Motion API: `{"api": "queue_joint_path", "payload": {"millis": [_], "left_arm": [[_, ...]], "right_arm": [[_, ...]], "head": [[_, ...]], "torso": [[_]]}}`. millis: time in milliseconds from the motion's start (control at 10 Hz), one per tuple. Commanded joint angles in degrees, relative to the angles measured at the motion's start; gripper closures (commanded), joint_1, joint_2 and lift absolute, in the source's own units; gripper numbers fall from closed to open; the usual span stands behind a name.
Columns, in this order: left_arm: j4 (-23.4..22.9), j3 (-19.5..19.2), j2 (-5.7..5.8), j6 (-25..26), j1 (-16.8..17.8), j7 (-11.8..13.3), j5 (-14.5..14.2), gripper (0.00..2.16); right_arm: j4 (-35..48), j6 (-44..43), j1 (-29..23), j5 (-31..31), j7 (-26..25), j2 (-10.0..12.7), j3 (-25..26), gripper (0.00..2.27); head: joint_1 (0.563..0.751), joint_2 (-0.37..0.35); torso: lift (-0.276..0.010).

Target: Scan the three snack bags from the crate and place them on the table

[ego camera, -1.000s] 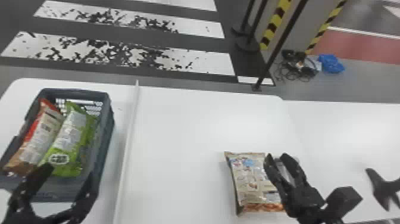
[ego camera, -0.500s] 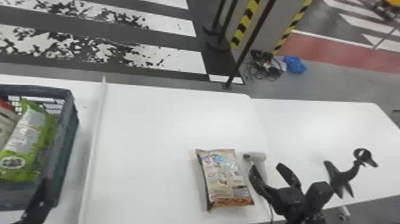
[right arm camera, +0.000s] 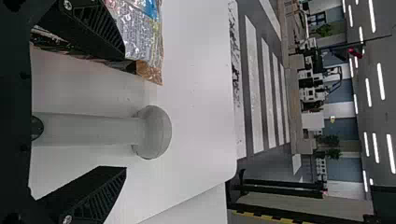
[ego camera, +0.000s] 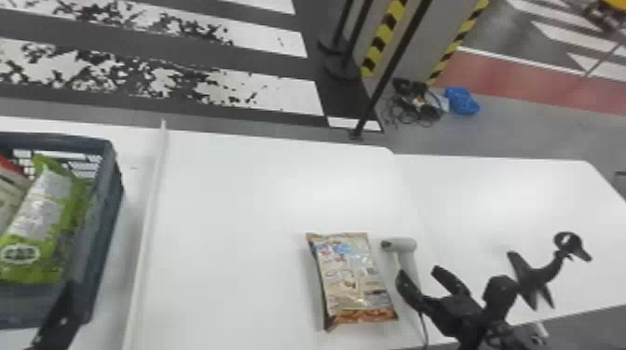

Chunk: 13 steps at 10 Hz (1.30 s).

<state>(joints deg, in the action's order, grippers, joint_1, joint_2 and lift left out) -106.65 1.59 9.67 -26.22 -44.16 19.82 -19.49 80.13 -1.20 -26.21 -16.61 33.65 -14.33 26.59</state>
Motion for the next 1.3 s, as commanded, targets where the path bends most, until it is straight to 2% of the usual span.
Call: {"api": "queue_joint_path", "payload": {"millis": [0,400,500,600,700,1000,1200], "left_arm": [[0.0,0.0,0.00,0.0,0.0,0.1,0.1,0.07],[0.0,0.0,0.00,0.0,0.0,0.4,0.0,0.07],[0.1,0.0,0.00,0.0,0.0,0.7,-0.2,0.07],[0.2,0.0,-0.09,0.0,0.0,0.8,-0.2,0.07],[0.2,0.0,0.00,-0.2,0.0,0.8,-0.2,0.07],[0.2,-0.1,-0.18,-0.2,0.1,0.8,-0.3,0.07],[0.1,-0.1,-0.09,-0.2,0.1,0.8,-0.3,0.07]], "right_arm": [[-1.5,2.7,1.2,-0.2,1.0,-0.8,0.6,0.07],[-4.5,9.3,4.6,2.3,3.0,-2.2,-0.6,0.15],[-4.7,10.7,5.4,3.0,3.0,-2.2,-0.9,0.62],[-4.6,12.8,5.8,3.3,2.8,-2.2,-1.4,1.95],[-4.7,12.8,6.2,4.1,2.8,-2.2,-1.3,2.15],[-4.7,9.4,5.5,4.6,1.4,-1.8,-1.3,2.22],[-4.6,4.2,4.0,4.2,-1.2,-1.5,-0.7,2.22]], "head": [[0.695,-0.350],[0.695,-0.350],[0.695,-0.350],[0.695,-0.350],[0.695,-0.350],[0.695,-0.350],[0.695,-0.350]], "torso": [[-0.037],[-0.037],[-0.037],[-0.037],[-0.037],[-0.037],[-0.037]]}}
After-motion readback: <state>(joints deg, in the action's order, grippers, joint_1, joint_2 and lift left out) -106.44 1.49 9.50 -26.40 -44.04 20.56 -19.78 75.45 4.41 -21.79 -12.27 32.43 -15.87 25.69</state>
